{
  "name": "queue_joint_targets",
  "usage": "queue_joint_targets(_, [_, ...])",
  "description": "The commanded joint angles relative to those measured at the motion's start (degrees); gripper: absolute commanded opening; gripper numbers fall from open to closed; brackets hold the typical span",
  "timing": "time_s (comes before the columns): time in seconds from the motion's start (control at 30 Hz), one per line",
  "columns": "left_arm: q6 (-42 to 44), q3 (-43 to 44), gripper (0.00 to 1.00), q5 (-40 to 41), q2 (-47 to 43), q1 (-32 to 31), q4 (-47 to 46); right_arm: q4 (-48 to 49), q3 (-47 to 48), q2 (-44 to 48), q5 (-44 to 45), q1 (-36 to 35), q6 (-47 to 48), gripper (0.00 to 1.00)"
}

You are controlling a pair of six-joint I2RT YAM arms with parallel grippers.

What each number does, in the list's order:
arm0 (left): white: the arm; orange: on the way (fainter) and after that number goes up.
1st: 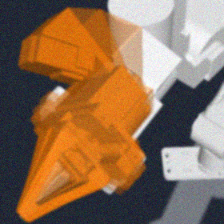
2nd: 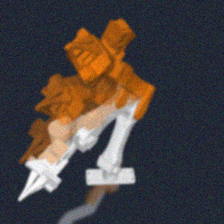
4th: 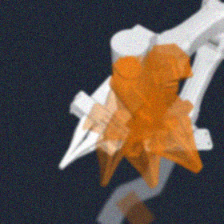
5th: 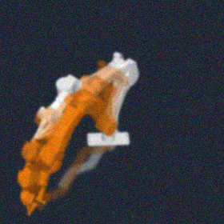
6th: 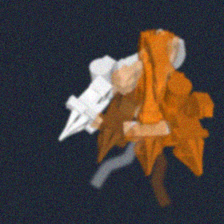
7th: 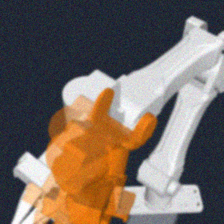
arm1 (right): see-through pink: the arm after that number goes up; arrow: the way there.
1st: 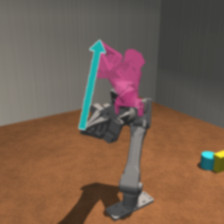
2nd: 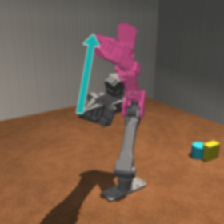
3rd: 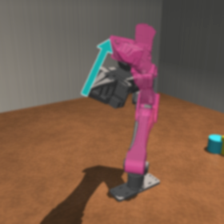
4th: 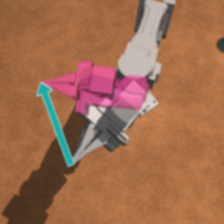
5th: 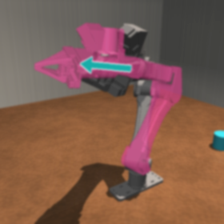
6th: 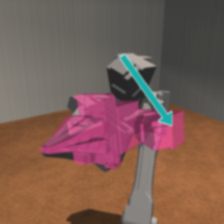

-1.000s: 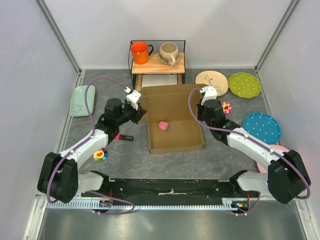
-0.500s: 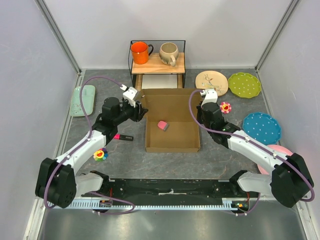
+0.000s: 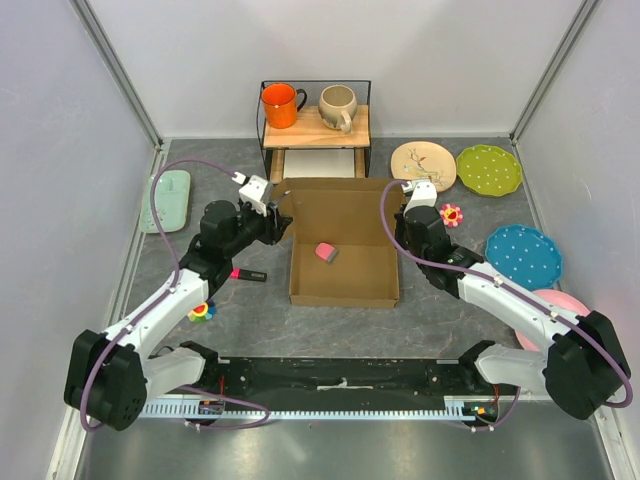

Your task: Fold the paper box

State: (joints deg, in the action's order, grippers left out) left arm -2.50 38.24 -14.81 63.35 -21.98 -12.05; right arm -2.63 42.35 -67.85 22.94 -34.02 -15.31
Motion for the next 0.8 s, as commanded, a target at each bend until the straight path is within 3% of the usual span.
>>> queue_joint_targets(0.0, [-4.7,-0.8,0.45,3.6,1.6,-2.1,-1.9,-3.1,0.5,0.4,-1.1,-0.3,-1.7,0.0])
queue_joint_targets(0.17, [-6.2,-1.8,0.4,6.1,2.9,-4.6,-5.3,-3.1,0.7,0.4,-1.6,-0.3,-1.8,0.0])
queue_joint_targets(0.4, [-8.2,-1.4,0.26,9.6,3.7,-7.8,-6.6,-3.3,0.7,0.4,-1.1,-0.8,-2.1,0.0])
queue_joint_targets(0.77, [-18.1,-1.3,0.15,23.2,4.1,-15.1,-6.4,-3.8,0.3,0.4,1.8,-2.5,-4.0,0.0])
